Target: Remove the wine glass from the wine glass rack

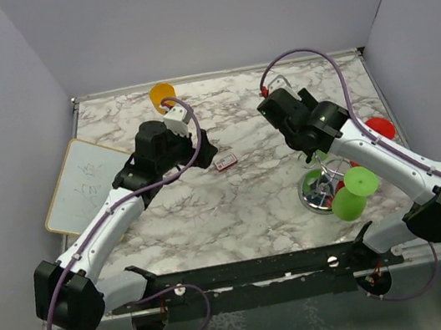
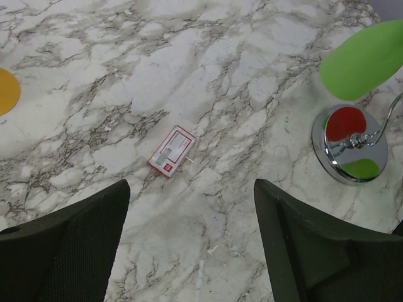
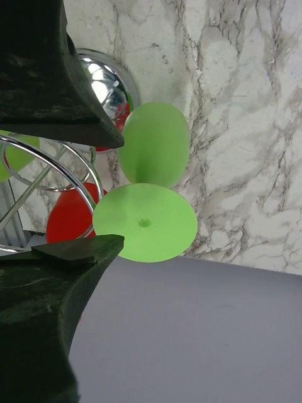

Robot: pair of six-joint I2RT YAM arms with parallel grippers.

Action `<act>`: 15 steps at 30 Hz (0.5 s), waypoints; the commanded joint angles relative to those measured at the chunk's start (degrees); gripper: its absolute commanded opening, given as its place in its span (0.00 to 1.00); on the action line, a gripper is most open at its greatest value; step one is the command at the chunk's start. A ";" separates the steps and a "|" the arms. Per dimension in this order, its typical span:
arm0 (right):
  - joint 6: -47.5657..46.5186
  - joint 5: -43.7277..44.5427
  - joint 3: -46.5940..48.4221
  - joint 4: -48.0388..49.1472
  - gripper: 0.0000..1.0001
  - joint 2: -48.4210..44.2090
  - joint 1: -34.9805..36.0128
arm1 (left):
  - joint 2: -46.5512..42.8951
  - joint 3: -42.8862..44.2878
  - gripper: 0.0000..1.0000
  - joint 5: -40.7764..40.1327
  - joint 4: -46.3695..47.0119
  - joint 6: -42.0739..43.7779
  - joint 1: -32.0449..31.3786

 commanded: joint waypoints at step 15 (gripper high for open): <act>2.40 8.10 -3.35 1.98 0.44 2.96 0.33 | -1.12 -0.40 0.82 -2.46 0.95 1.26 -1.28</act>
